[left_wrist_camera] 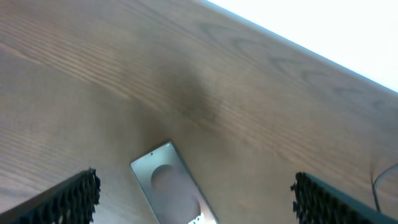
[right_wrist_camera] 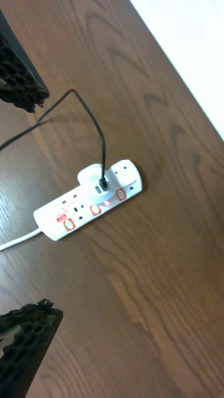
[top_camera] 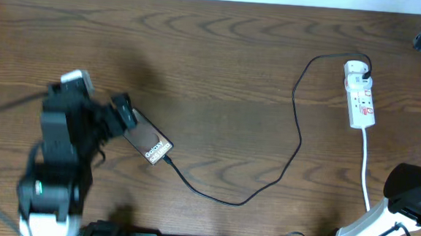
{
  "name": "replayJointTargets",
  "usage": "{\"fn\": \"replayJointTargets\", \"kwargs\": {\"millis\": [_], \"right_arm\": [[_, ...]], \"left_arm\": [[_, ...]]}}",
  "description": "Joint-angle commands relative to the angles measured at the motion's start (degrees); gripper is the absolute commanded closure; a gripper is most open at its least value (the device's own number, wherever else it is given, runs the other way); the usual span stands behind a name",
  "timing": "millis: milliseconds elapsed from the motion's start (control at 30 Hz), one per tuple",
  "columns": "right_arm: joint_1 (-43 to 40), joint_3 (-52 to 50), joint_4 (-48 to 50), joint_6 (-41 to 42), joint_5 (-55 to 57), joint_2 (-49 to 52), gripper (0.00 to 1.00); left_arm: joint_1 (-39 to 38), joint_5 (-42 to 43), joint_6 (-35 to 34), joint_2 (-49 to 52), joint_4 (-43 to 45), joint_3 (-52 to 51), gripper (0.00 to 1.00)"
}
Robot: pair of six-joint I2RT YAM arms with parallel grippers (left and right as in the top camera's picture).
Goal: Plug charger to phone and switch on socket
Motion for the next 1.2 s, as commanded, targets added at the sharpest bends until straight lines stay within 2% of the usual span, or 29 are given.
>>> {"fn": "replayJointTargets", "kwargs": {"millis": [0,67,133,167,233,300,500,733,833,900,933,1167], "right_arm": [[0.13,-0.02,0.13,0.85,0.24,0.11,0.01],[0.13,-0.02,0.11,0.85,0.24,0.11,0.01],[0.13,-0.02,0.13,0.85,0.24,0.11,0.01],[0.13,-0.02,0.13,0.85,0.24,0.11,0.01],[0.13,-0.02,0.13,0.85,0.24,0.11,0.01],[0.15,-0.02,0.13,0.85,0.24,0.11,0.01],[0.13,-0.02,0.13,0.85,0.24,0.11,0.01],[0.13,-0.02,0.11,0.85,0.24,0.11,0.01],[0.13,-0.02,0.11,0.85,0.24,0.11,0.01],[0.15,-0.02,0.13,0.85,0.24,0.11,0.01],[0.15,-0.02,0.13,0.85,0.24,0.11,0.01],[0.13,-0.02,0.13,0.85,0.24,0.11,0.01]], "left_arm": [[-2.43,-7.52,0.42,-13.00,13.46,-11.93,0.02],[-2.40,-7.69,0.44,-18.86,24.06,-18.14,0.02],[-2.40,-8.11,0.46,-26.86,40.92,-28.02,0.02],[-2.43,-8.11,0.46,-29.03,45.68,-30.97,0.02],[-2.40,-8.07,0.46,-33.27,53.37,-36.65,0.02],[-2.40,-8.07,0.46,-37.11,55.98,-41.35,0.02],[-1.75,-7.78,3.48,-44.81,56.26,-51.17,0.02],[0.46,-5.64,4.87,-44.81,41.97,-51.23,0.02],[0.61,-5.16,6.29,-44.81,31.78,-51.23,0.02],[0.83,-1.75,13.09,-44.81,31.98,-51.21,0.02],[0.94,-1.60,14.27,-44.81,31.98,-51.21,0.02],[1.22,-1.57,15.19,-44.81,31.98,-51.21,0.02]]}}
